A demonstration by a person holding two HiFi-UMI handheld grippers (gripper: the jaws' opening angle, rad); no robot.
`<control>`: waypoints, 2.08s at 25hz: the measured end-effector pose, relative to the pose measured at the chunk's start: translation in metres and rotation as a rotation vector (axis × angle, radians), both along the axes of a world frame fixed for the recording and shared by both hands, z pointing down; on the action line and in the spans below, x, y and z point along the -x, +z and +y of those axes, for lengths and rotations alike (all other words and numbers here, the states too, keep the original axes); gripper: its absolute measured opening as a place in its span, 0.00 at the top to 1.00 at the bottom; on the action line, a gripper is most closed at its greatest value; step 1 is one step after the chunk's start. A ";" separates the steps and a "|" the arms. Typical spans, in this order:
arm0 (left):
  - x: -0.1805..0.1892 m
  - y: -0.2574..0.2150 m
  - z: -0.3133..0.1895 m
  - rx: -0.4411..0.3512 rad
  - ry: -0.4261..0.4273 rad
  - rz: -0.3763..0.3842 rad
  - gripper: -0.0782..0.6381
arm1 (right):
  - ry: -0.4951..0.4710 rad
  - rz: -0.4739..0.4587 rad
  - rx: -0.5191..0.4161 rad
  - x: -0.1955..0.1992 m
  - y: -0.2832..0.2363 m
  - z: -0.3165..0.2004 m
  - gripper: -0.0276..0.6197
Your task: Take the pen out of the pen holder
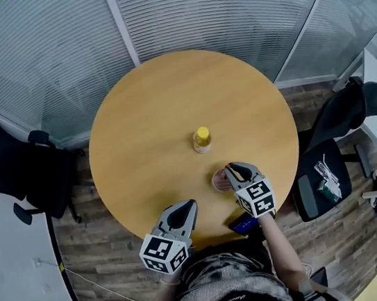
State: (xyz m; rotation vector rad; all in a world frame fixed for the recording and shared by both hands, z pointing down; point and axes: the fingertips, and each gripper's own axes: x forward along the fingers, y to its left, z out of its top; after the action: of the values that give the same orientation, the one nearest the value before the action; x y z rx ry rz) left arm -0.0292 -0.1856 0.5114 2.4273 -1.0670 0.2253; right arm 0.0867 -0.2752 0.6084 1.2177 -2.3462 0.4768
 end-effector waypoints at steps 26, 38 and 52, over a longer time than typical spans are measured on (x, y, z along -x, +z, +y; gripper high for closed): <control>-0.018 -0.014 0.017 -0.026 0.065 0.019 0.88 | -0.022 -0.099 -0.224 -0.002 -0.173 0.037 0.86; -0.021 -0.013 0.020 -0.021 0.078 0.015 0.88 | -0.027 -0.125 -0.232 0.000 -0.182 0.046 0.86; -0.021 -0.012 0.020 -0.011 0.085 0.022 0.88 | -0.029 -0.122 -0.222 0.002 -0.177 0.046 0.86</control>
State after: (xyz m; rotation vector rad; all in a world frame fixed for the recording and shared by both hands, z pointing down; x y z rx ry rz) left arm -0.0079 -0.1658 0.4997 2.4821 -0.9596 0.2203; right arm 0.0848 -0.2290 0.4312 1.2825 -2.5726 0.2948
